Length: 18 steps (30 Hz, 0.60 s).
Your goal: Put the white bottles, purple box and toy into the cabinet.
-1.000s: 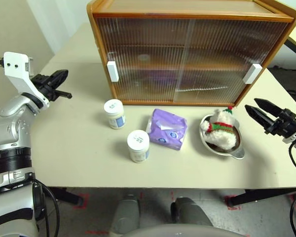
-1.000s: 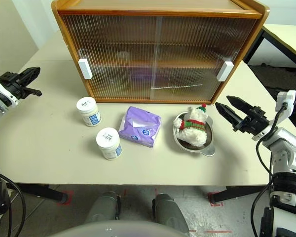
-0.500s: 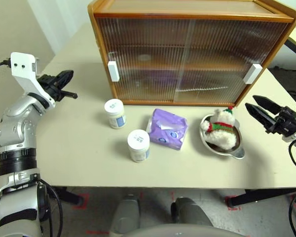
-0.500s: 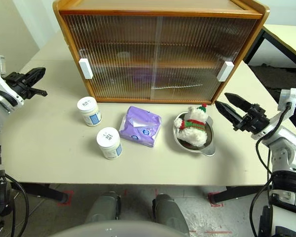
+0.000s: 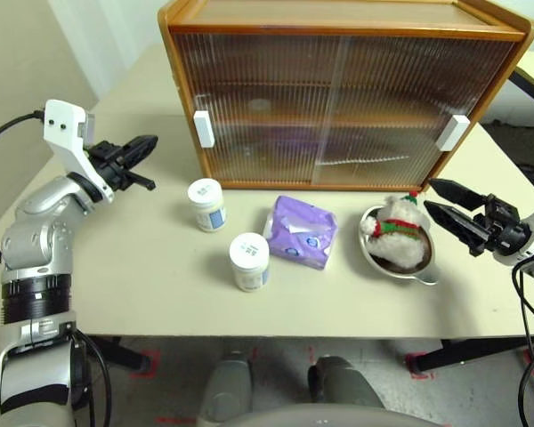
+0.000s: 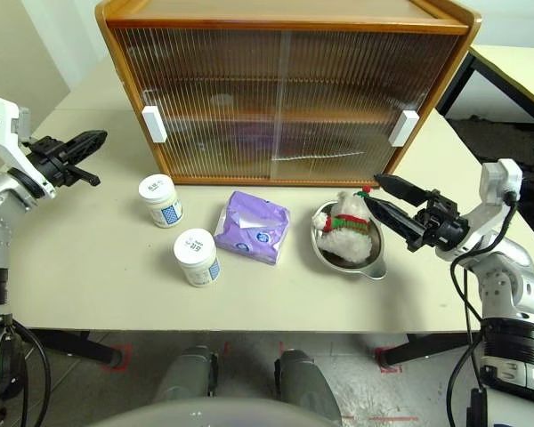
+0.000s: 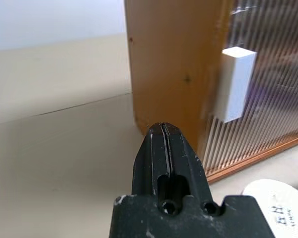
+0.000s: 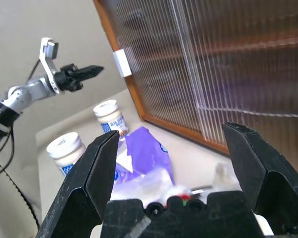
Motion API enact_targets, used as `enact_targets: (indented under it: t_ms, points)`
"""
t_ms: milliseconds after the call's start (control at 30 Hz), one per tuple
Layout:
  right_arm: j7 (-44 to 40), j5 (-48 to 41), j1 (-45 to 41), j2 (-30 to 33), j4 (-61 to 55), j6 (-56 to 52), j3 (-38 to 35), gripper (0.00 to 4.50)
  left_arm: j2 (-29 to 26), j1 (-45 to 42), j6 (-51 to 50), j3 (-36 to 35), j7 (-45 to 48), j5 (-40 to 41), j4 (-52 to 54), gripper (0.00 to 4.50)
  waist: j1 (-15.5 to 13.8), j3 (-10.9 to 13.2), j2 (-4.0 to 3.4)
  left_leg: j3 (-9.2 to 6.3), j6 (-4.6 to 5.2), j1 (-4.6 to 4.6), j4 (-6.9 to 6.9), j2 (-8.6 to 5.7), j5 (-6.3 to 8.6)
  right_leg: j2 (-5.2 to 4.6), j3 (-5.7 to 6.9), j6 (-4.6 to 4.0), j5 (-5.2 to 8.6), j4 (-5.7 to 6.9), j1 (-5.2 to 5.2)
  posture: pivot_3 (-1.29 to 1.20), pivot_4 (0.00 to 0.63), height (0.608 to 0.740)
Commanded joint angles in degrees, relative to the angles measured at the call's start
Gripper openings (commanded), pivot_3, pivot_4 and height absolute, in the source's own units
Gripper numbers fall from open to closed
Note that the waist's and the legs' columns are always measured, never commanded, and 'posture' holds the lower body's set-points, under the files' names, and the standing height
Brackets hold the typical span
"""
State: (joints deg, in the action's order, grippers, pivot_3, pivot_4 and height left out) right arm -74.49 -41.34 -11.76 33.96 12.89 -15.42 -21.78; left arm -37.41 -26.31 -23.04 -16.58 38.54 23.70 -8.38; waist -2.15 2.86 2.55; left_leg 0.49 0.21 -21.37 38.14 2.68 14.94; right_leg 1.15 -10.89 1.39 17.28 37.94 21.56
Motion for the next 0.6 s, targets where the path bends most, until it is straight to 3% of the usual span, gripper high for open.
enact_targets:
  t_ms: [33,600]
  points:
    - [0.77,0.98,-0.73,-0.49,0.53,1.32,0.67,4.5,-0.08,0.1,0.82,0.86,0.55,-0.5,0.8,0.04,-0.08,0.0,0.0,0.0,0.0,0.0,0.0,0.0,0.0,0.0,0.01,0.0,0.0,0.0,0.0,0.15,0.0,0.74]
    - [6.22,-1.37,-2.26,-3.17,-2.05,4.71,-1.94,4.5,0.02,0.63,-1.47,4.79,6.08,0.51,3.12,0.04,0.03,0.61,-0.26,-0.01,0.01,-0.01,-0.02,0.0,-0.01,0.0,0.0,0.03,0.03,-0.03,-0.01,0.14,0.056,0.74]
